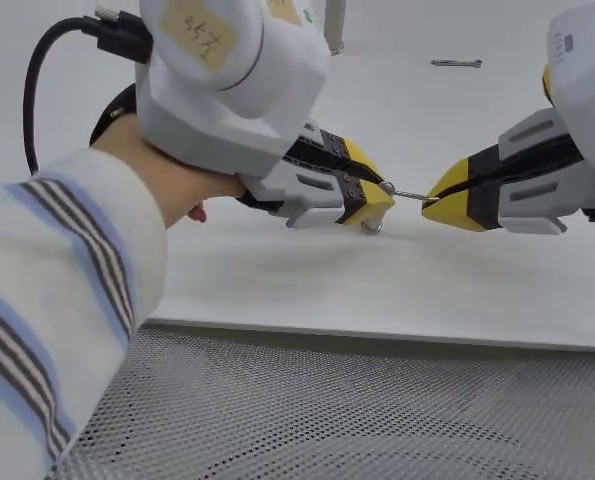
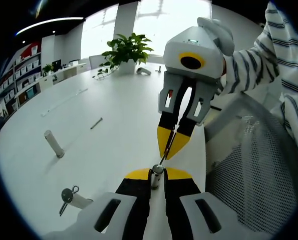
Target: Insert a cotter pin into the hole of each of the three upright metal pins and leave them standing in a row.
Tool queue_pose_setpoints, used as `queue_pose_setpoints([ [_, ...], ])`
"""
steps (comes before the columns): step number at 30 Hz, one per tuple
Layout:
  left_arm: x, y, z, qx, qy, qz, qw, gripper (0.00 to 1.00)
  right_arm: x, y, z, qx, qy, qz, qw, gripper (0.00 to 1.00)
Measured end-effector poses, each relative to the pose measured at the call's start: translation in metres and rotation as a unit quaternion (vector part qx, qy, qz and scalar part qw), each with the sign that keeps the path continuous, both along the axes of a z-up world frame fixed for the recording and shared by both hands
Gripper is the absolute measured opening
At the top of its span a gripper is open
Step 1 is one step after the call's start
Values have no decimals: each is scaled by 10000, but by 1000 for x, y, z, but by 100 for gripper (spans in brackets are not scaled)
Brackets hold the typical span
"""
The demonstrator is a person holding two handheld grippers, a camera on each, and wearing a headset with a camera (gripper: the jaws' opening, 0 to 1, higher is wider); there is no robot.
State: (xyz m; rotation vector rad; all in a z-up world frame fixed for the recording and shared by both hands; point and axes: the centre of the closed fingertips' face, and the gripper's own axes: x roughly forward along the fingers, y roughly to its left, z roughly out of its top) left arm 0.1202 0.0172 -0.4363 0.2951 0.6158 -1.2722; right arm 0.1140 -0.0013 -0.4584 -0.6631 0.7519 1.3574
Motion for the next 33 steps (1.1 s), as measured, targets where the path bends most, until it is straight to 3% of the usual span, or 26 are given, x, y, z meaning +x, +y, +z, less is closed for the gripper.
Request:
queue_pose_setpoints([
  [5, 1, 1, 0, 18, 17, 34, 10000, 6, 3, 1, -1, 9, -41, 19, 10000, 0],
  [10, 1, 0, -1, 26, -64, -16, 10000, 6, 6, 5, 2, 53, -128, 78, 9999, 0],
  [19, -2, -4, 1, 1, 13, 4, 10000, 6, 2, 21, 6, 229, -122, 213, 9994, 0],
  [23, -3, -5, 2, 8, 16, 2, 10000, 6, 1, 22, 8, 250, -244, 376, 9987, 0],
  [28, -3, -4, 0, 3, 43, 12, 10000, 6, 0, 22, 11, 408, -253, 246, 9985, 0],
  [30, -2, -4, 0, 2, 47, 10, 10000, 6, -1, 20, 11, 395, -266, 231, 9986, 5],
  [33, -2, -3, 0, 7, 46, 7, 10000, 6, -3, 17, 13, 390, -276, 205, 9986, 5],
])
